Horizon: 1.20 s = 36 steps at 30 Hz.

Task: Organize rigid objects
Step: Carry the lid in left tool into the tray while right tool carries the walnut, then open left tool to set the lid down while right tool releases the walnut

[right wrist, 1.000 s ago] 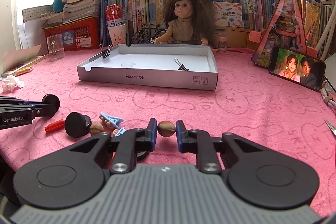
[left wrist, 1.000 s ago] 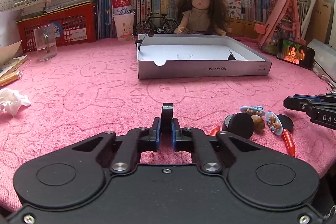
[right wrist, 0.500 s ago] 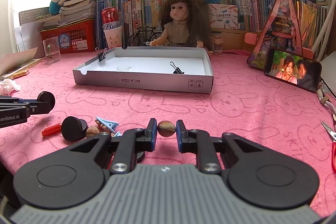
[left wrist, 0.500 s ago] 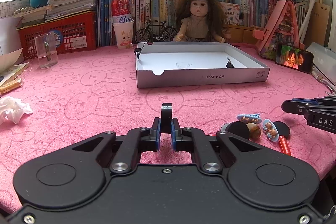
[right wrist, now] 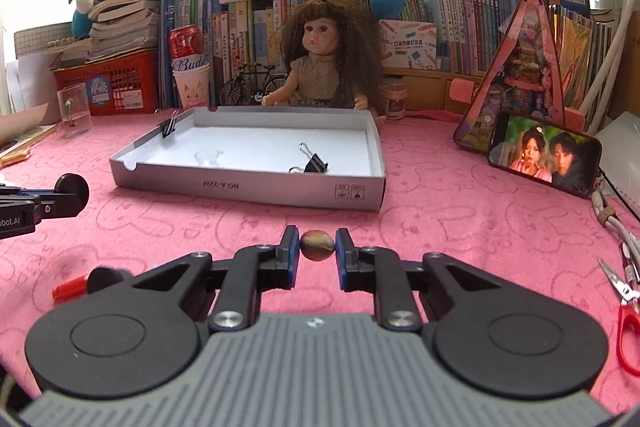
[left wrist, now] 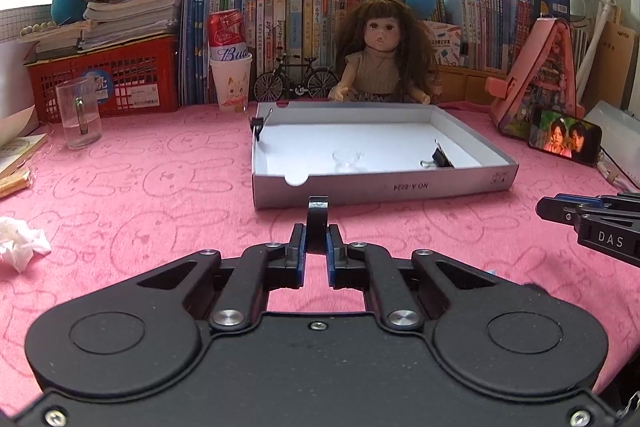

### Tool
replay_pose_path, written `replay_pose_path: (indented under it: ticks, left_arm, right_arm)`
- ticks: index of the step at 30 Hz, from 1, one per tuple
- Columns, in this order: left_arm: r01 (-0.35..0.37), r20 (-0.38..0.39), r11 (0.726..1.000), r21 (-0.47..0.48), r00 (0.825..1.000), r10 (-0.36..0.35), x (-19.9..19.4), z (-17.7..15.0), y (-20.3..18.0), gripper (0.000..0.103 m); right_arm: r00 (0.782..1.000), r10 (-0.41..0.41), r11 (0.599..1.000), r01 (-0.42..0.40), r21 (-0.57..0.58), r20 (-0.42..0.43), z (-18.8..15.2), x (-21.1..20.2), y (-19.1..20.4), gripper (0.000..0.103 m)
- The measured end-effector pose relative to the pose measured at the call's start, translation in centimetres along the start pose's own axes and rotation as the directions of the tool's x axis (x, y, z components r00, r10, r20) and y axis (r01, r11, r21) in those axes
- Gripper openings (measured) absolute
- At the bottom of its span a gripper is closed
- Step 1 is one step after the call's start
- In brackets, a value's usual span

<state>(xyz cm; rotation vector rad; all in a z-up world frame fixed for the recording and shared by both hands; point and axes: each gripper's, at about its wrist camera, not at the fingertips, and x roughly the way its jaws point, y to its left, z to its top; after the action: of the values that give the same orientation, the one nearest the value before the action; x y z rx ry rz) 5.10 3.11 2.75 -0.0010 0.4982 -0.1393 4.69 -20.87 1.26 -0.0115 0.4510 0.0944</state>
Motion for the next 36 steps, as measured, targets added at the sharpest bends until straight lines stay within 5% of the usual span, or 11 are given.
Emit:
replay_pose_path:
  ticks: [7, 13, 22, 36]
  left_arm:
    - [0.057, 0.047, 0.998, -0.012, 0.997, -0.056, 2.7, 3.0, 0.0, 0.009]
    - [0.065, 0.013, 0.996, -0.066, 0.998, -0.064, 7.8, 6.1, 0.7, 0.009]
    - [-0.001, -0.069, 0.996, -0.086, 0.998, -0.004, 15.1, 7.5, 0.7, 0.009]
    - [-0.045, -0.119, 0.998, -0.052, 0.992, 0.038, 17.4, 7.0, -0.3, 0.01]
  right_arm:
    - [0.999, -0.024, 0.999, 0.023, 0.028, 0.026, 3.2, 3.0, -0.5, 0.023]
    - [0.998, -0.058, 0.997, 0.058, 0.047, -0.01, 5.7, 7.9, -0.8, 0.023]
    - [0.991, -0.059, 0.994, 0.07, 0.087, -0.12, 6.4, 12.9, -1.3, 0.023]
    - [0.982, -0.041, 0.99, 0.065, 0.126, -0.182, 5.7, 15.0, -1.6, 0.023]
